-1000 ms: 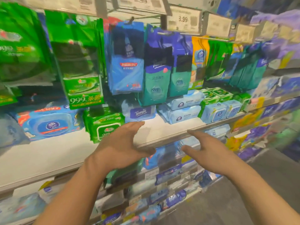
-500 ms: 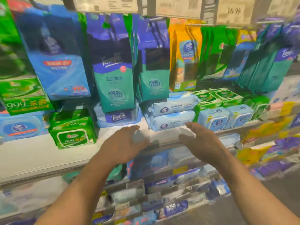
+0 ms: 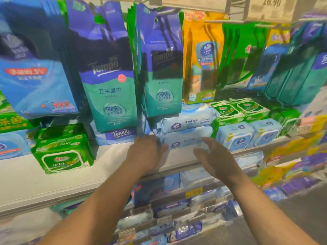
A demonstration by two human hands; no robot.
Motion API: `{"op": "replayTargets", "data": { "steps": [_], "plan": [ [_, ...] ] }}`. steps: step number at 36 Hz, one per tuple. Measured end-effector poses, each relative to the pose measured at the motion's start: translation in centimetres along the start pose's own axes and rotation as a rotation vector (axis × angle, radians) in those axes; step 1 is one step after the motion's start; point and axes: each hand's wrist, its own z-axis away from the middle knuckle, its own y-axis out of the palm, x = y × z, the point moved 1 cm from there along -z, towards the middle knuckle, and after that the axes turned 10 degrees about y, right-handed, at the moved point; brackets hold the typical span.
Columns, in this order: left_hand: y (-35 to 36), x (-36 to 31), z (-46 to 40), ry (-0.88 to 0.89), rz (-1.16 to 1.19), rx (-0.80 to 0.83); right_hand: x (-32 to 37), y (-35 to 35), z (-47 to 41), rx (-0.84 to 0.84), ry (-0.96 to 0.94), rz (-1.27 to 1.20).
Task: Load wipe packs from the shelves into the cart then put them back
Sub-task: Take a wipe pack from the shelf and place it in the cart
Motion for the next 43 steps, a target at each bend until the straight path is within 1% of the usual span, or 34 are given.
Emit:
{"op": "replayTargets", "data": {
  "steps": [3, 6, 8, 12, 16, 20, 23, 27, 32, 34, 35, 38, 41, 43],
  "plan": [
    [0.1, -0.4, -0.6, 0.022, -0.03, 0.051, 0.0, 0.0, -0.1, -0.039, 0.001, 0.038],
    [0.5, 0.1, -1.2, 0.075, -0.046, 0.089, -0.2, 0.3, -0.3, -0.114, -0.017, 0.055],
    [0.5, 0.5, -1.4, 0.101, -0.045, 0.097, -0.3, 0.4, -0.4, -0.186, -0.005, 0.019],
    [0.2, 1.0, -1.2, 0.152, -0.081, 0.074, -0.2, 0.3, -0.2, -0.311, -0.047, -0.055],
    [0.1, 1.0, -0.8, 0.168, -0.107, 0.063, 0.2, -0.3, -0.1, -0.354, -0.055, -0.136],
    [-0.1, 1.0, -0.2, 0.185, -0.136, 0.067, 0.7, -0.9, 0.0, -0.289, 0.002, -0.085],
    [-0.3, 1.6, 0.7, 0.188, -0.154, 0.067, 0.9, -1.0, -0.1, -0.256, 0.007, -0.059],
    [-0.8, 2.5, 1.9, 0.197, -0.149, 0.06, 0.9, -0.6, -0.5, -0.221, 0.023, -0.119],
    [-1.6, 3.9, 3.6, 0.204, -0.11, 0.054, 0.8, 0.1, -1.5, -0.137, 0.08, -0.224],
    [-1.8, 4.9, 4.1, 0.212, -0.105, 0.059, 0.6, 0.4, -2.0, -0.117, 0.13, -0.341],
    [-2.0, 5.3, 4.4, 0.216, -0.104, 0.067, 0.5, 0.5, -2.4, -0.105, 0.187, -0.433],
    [-2.3, 6.0, 4.9, 0.228, -0.051, 0.081, 0.5, 0.6, -3.5, -0.017, 0.259, -0.669],
    [-2.9, 6.2, 5.0, 0.162, 0.176, 0.087, 0.6, 0.4, -4.8, 0.053, 0.303, -0.826],
    [-3.7, 5.8, 5.2, 0.06, 0.354, 0.063, 1.1, 0.3, -5.3, 0.085, 0.328, -0.911]
  ]
}}
